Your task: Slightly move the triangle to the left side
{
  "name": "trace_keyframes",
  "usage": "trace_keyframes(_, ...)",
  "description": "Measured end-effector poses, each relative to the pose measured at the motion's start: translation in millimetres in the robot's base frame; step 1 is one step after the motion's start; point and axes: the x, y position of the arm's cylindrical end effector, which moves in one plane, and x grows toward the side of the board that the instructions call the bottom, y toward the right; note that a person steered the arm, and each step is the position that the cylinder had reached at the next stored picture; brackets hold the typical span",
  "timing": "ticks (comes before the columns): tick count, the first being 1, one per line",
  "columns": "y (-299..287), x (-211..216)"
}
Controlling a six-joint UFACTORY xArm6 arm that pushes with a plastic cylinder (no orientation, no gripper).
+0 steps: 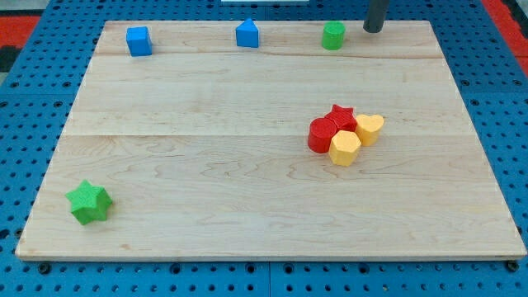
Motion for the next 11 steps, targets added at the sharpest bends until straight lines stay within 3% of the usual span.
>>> trace_keyframes(2, -125.1, -12.2)
trace_keyframes(5, -261.5, -18.1)
trace_keyframes(11, -294.3, -19.3)
